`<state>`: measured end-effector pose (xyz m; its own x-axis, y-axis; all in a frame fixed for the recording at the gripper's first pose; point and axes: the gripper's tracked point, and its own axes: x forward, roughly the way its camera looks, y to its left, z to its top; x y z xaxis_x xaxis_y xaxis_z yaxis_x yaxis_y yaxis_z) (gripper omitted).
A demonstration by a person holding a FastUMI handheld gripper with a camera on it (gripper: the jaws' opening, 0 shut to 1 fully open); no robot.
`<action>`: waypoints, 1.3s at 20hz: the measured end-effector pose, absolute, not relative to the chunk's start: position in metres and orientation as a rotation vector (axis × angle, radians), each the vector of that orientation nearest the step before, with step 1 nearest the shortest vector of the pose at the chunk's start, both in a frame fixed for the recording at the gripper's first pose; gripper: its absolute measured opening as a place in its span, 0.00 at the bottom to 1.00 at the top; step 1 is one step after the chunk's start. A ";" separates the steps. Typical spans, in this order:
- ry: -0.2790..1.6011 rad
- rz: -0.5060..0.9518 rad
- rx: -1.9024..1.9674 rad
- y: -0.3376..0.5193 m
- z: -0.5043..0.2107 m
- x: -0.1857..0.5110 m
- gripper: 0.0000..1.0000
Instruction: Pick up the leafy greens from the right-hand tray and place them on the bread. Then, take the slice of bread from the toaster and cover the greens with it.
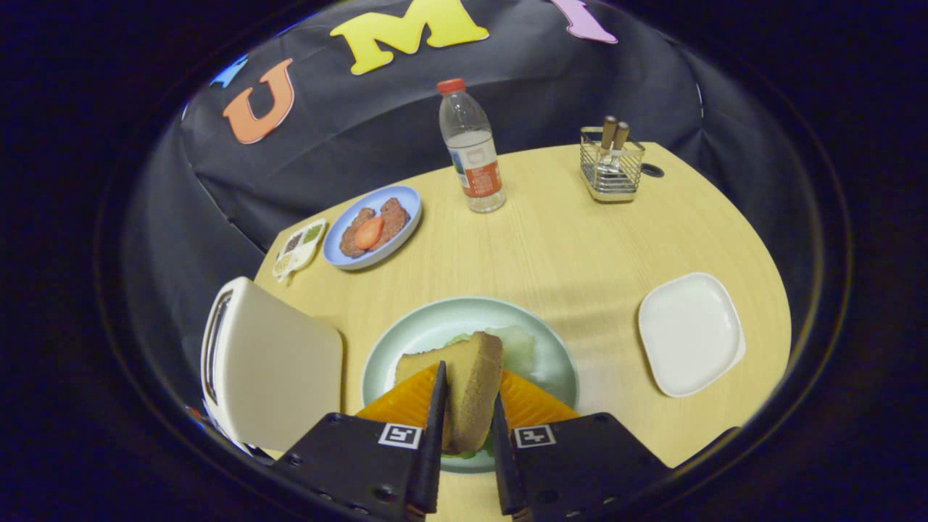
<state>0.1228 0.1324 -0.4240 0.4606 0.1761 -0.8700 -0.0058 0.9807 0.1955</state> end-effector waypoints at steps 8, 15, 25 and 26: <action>1.072 0.228 -0.043 0.118 -0.422 0.134 0.61; 0.872 0.310 -0.139 0.116 -0.343 0.134 0.74; 0.469 0.274 -0.150 0.097 -0.178 0.094 0.98; 0.434 0.265 -0.164 0.094 -0.164 0.089 0.98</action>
